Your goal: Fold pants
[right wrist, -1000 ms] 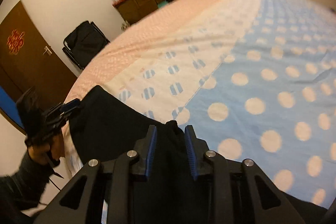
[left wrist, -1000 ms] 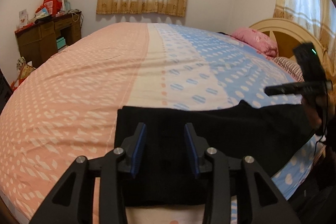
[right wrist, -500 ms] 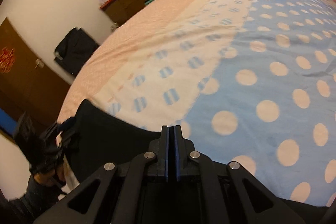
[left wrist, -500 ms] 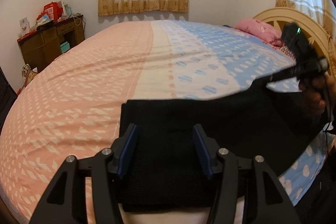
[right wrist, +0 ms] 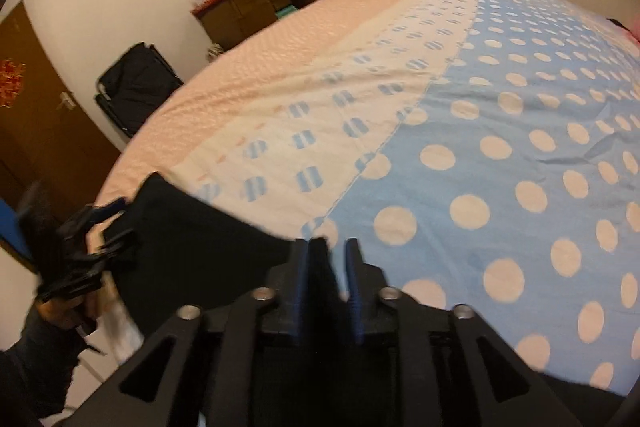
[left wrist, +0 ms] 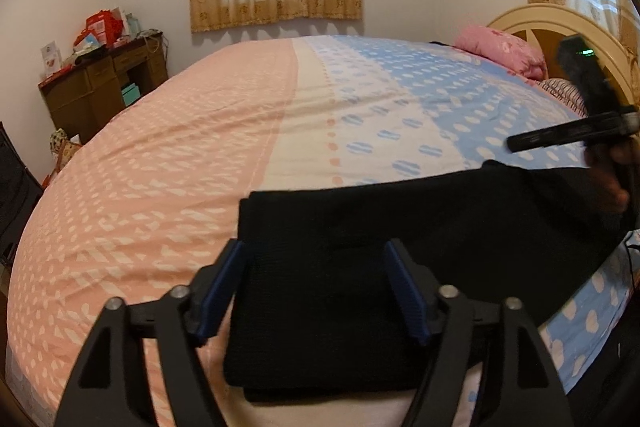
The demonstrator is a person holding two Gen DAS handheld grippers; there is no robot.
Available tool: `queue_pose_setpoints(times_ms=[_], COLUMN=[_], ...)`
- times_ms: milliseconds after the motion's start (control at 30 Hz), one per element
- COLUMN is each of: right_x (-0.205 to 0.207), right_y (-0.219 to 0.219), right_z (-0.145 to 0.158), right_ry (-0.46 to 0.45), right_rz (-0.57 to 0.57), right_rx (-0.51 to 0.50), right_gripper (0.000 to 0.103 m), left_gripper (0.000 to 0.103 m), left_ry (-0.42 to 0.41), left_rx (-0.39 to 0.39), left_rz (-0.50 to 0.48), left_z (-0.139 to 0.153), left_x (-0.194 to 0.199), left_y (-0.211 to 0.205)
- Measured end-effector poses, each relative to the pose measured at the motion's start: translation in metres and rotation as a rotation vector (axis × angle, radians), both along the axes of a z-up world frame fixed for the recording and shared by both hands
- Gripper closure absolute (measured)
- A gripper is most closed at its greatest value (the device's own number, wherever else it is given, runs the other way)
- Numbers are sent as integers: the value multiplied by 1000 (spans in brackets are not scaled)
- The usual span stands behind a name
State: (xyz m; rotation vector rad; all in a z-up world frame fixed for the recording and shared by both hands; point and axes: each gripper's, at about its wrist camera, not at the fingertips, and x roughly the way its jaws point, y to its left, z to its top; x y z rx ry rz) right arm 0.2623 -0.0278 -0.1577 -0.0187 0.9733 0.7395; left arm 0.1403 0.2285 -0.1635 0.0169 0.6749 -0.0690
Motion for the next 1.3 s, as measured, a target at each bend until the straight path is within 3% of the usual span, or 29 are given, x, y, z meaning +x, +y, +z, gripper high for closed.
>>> queue_pose_setpoints(times_ms=[33,133,167,333,400,567,733,867,1033,1133,1300], right_x=[-3,-10,-12,-20,-26,-51,-93,-138,-181,-193,-196], right_y=[0,3,-2,-39,-60,-157,-291,-387,-454,-478,-487], right_z=[-6,-30,-30,-12,-2,27,55,65,65,56,48], right_ry=[18,37,-2,-12,-57,-111,-108,-96,-72,-33,-2], right_rz=[13,21,9,-64,-97,-253,-578,-843,-1027,-1081,-1103], right_rx=[-20,-106,-110,-30,-49,-54,-33,-48,24,87,122], right_gripper=[52,52,52,52,52,52,52,52,52,52,52], left_gripper=[28,28,28,28,28,25,25,25,32,39,64], left_ry=[16,24,24,-26,-63,-75,-28,-2,27,51,105], left_rx=[5,20,18,25,39,-1,-48,-16,-5,9,28], left_rz=[11,25,28,50,21,-137,-334,-526,-737,-850,-940], left_z=[-5,-7,-5,15,29,44,38,32,34,30,17], left_x=[2,4,4,-6,-11,-6,6,6,-1,-6,-5], left_y=[-1,-2,-2,-8,-21,-71,-131,-192,-255,-294,-330])
